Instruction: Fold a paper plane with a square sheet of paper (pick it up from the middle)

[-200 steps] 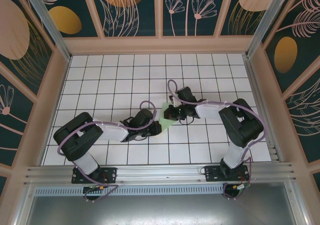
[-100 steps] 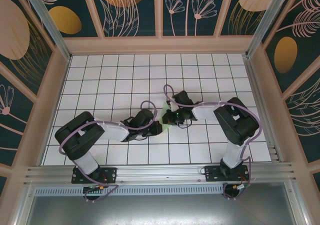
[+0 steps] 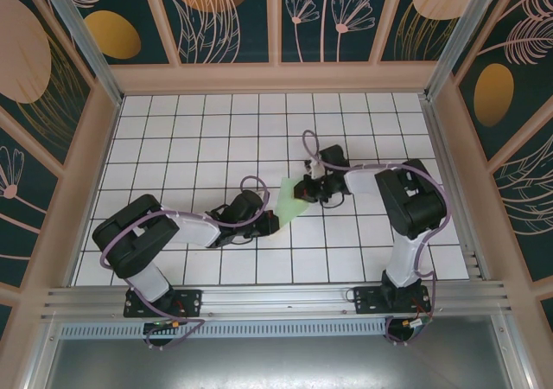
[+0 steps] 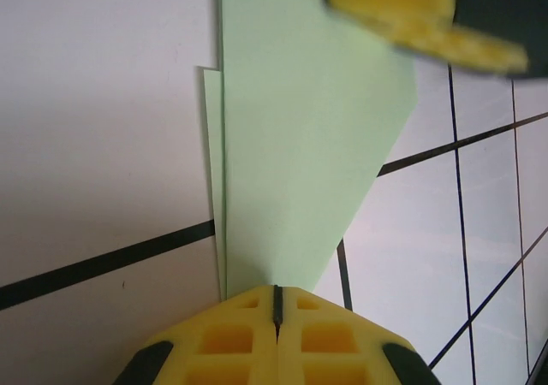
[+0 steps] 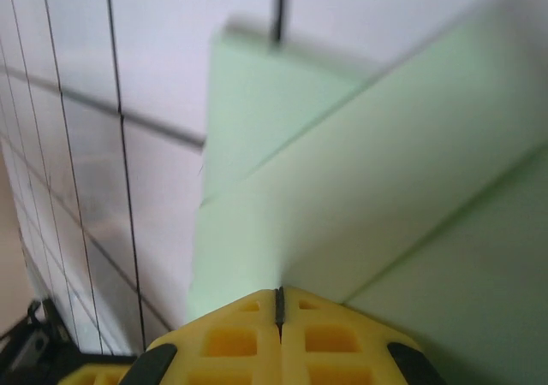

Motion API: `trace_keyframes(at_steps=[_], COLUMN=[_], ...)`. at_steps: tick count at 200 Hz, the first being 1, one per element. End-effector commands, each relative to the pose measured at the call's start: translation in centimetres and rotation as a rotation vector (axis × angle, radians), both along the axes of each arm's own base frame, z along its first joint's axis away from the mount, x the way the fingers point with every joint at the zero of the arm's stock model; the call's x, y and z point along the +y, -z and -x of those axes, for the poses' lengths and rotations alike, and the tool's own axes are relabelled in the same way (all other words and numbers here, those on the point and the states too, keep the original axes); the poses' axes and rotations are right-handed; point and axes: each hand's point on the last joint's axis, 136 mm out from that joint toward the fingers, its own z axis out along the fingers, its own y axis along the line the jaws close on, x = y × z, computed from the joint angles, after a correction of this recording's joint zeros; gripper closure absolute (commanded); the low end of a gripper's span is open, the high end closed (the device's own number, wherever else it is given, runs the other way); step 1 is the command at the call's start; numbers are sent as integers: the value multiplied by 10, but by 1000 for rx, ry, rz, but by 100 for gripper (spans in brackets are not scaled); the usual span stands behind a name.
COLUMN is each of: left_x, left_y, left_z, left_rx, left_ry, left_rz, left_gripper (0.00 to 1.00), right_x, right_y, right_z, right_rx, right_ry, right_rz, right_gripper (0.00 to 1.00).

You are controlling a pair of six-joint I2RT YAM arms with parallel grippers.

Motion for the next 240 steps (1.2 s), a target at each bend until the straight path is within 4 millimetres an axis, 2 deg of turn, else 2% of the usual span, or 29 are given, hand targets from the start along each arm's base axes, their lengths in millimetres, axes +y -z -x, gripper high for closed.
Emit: trace_keyframes(at_steps=[1,15,27,52,76,95,104,123,142,182,203,235,240], left_x=[41,38,33,13,-9,-13,-8,12,39,74,83,96,98], left_y=[50,46,39,8,-35,-60,-65,-73,-78,-96,-99,-89,-88], left_z=[50,47,42,20,-4,-21,-29,-46,-62,-84,-89,-96,-96], left_rx=[213,197,174,89,-8,-82,-110,-156,-187,-258,-264,-219,-211], left_ry=[35,41,45,41,35,11,-20,-117,-229,-370,-394,-427,-431], left_rz=[-176,-170,-157,-97,-1,14,-10,-63,-101,-129,-139,-161,-160], left_gripper=[100,100,100,100,82,68,64,48,30,4,2,2,2], right_x=[-45,-52,-53,-52,-51,-48,-45,-35,-20,-2,2,6,13], right_y=[12,1,-11,-34,-45,-52,-55,-58,-58,-43,-36,-29,-28], right_z=[-53,-69,-74,-64,-38,-19,-12,1,10,15,16,15,20], right_rx=[-95,-115,-133,-125,-84,-62,-48,-17,3,58,73,78,76], right_ry=[139,171,188,232,280,320,336,353,346,357,358,348,325], right_rz=[154,156,147,93,40,14,-9,-47,-53,-24,-2,-1,-1], right_gripper=[100,100,100,100,81,69,63,55,53,53,53,55,56])
